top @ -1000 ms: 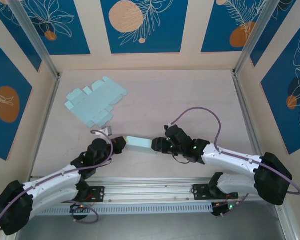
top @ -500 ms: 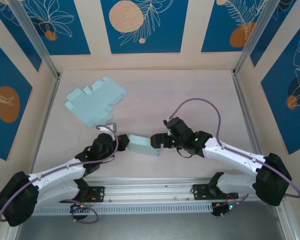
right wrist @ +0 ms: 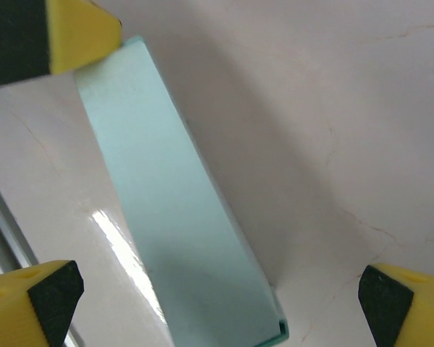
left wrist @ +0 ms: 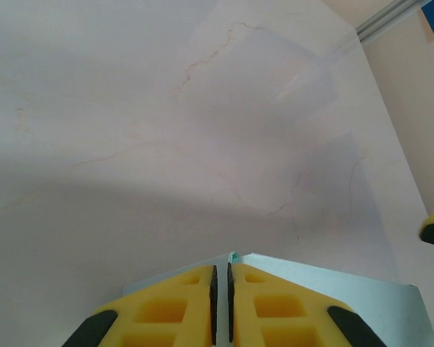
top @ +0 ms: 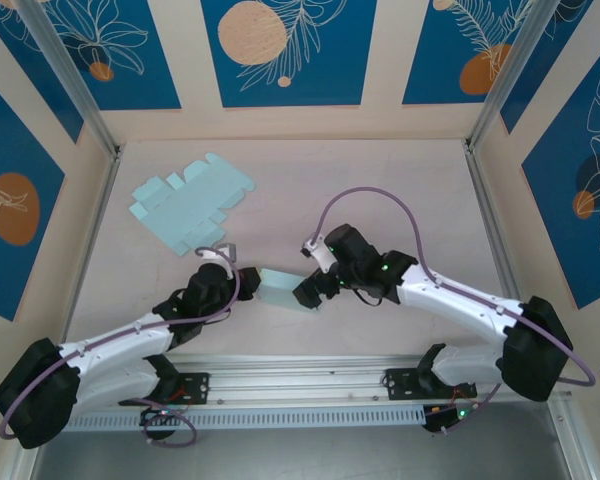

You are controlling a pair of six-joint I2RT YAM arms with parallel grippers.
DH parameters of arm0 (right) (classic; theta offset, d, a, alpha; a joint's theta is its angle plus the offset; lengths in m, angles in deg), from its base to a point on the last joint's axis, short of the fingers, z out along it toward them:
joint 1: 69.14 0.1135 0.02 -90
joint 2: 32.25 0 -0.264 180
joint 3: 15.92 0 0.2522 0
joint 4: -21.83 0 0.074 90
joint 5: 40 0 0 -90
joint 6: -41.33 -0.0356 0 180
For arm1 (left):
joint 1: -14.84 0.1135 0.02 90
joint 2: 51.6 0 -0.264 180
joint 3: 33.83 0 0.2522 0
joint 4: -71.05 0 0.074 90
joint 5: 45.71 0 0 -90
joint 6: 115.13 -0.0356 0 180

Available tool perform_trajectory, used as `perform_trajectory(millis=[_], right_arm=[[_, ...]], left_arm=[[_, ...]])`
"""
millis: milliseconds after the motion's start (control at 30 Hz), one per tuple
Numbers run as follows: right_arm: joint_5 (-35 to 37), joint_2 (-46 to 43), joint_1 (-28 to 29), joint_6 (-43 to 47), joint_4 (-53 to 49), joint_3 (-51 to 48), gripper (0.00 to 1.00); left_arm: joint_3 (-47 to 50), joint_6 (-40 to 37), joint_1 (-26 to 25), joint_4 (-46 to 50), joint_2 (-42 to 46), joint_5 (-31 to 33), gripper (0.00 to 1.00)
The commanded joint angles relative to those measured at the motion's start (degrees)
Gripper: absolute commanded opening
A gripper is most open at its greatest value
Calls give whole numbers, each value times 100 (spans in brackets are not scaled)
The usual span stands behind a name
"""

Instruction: Fold the paper box

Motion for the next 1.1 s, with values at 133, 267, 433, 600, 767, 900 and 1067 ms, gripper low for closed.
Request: perform_trajectory(millis=[133,267,433,600,767,900,1067], right_arm=[[-3,604,91,849,-237,377,98],[32,755,246,921,-232,432,88],[218,911,458,922,-222,462,79],[638,1182,633,955,-316,558,67],[1305,1373,773,979,-380,674,51],[2013,1367,783,961,-371,742,42],[3373,1521,628,1077,-386,959,41]], left_arm=[[90,-131,-41,816,39,15,15],[86,-132,-41,880,154,50,17],[73,-171,-26,958,293,96,20],[64,-165,-8,985,350,67,21],[25,-184,30,1238,623,150,24],[-64,-268,124,1723,1078,376,27],[-249,-492,326,2300,1692,618,29]])
